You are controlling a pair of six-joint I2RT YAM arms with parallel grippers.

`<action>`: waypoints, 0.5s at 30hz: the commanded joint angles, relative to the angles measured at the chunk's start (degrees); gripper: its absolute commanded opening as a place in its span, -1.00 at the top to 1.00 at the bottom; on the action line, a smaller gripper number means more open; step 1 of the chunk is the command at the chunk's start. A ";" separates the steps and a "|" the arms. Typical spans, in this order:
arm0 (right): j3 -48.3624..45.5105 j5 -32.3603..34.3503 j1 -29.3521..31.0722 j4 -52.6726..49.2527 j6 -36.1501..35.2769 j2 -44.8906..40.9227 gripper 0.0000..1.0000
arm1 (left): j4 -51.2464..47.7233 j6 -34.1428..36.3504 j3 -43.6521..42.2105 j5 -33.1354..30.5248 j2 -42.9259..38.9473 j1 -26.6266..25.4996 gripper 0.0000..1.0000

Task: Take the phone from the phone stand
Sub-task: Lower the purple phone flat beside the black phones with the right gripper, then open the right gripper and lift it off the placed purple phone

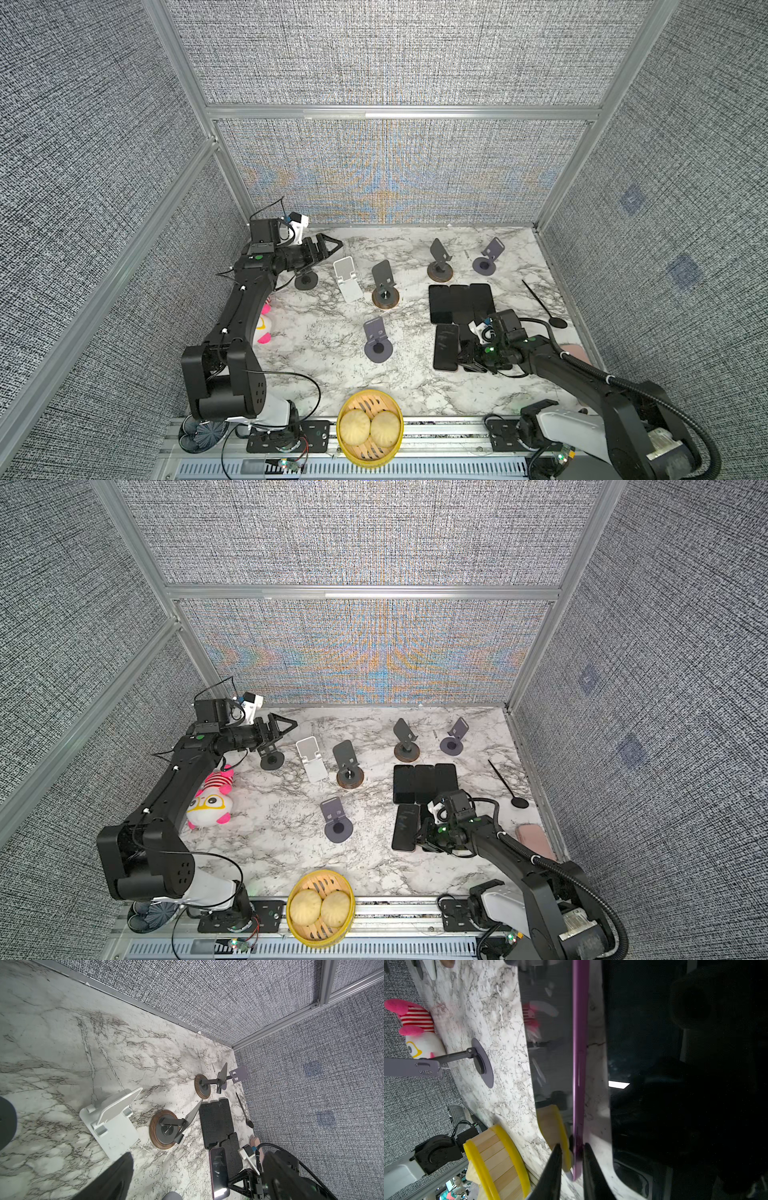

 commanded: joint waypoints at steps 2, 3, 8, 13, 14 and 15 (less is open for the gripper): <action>0.44 0.80 -0.05 -1.04 -1.21 0.29 0.59 | 1.21 0.10 -0.15 0.74 -0.08 0.04 -0.96; 0.87 0.89 -0.10 -1.31 -1.49 0.51 0.59 | 1.21 0.16 -0.11 0.71 -0.09 0.09 -0.96; 2.86 1.37 -0.12 -3.19 -3.07 0.24 0.59 | 1.12 0.25 -0.17 0.62 -0.26 0.04 -0.95; 8.38 7.52 -0.64 -11.30 -7.89 -2.45 0.54 | 0.95 0.34 -0.11 0.46 -0.19 0.04 -0.95; 10.25 10.50 -1.07 -14.76 -9.84 -2.96 0.51 | 0.86 0.41 -0.11 0.44 -0.25 0.09 -0.95; 12.54 14.75 -1.88 -18.51 -11.89 -3.29 0.50 | 0.86 0.43 -0.11 0.44 -0.23 0.03 -0.95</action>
